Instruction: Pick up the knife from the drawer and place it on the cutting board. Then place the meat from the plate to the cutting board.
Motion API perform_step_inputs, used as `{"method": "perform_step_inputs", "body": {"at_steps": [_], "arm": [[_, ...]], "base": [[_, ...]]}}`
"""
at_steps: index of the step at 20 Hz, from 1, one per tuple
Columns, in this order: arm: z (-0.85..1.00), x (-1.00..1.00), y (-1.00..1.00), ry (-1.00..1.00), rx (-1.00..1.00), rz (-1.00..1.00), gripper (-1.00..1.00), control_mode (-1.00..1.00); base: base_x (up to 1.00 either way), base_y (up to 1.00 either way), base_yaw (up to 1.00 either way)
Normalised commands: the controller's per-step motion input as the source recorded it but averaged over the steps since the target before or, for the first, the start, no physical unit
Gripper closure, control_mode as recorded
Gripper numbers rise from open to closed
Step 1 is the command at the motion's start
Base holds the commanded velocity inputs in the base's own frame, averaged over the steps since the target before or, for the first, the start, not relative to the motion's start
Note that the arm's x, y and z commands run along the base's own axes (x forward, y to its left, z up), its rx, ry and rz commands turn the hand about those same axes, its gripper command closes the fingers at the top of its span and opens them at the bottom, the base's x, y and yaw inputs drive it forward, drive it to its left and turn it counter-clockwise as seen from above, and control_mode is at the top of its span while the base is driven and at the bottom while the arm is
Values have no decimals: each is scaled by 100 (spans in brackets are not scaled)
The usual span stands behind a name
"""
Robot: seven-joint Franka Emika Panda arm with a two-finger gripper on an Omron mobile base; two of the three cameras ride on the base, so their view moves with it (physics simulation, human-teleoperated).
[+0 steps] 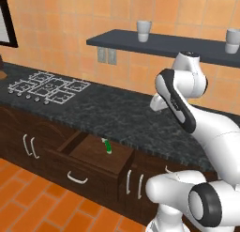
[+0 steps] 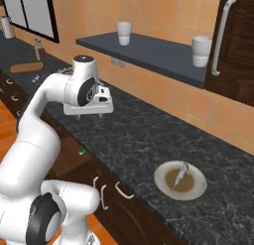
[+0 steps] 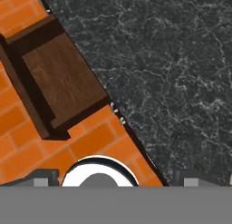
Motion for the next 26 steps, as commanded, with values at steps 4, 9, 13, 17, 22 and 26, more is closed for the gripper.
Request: {"method": "perform_step_inputs", "body": {"at_steps": [4, 9, 13, 17, 22, 26], "arm": [[-7, 0, 0, 3, 2, 1, -100, -100], [-98, 31, 85, 44, 1, 0, -100, -100], [-100, 65, 100, 64, 8, 0, -100, -100], [-100, 89, 100, 41, 7, 0, -100, -100], [-100, 66, 92, 14, 4, 0, -100, -100], [-100, 28, 60, 7, 0, -3, -100, -100]], "base": [[0, 0, 6], [0, 0, 0], [0, 0, 0], [0, 0, 0], [0, 0, 0], [0, 0, 0]]}}
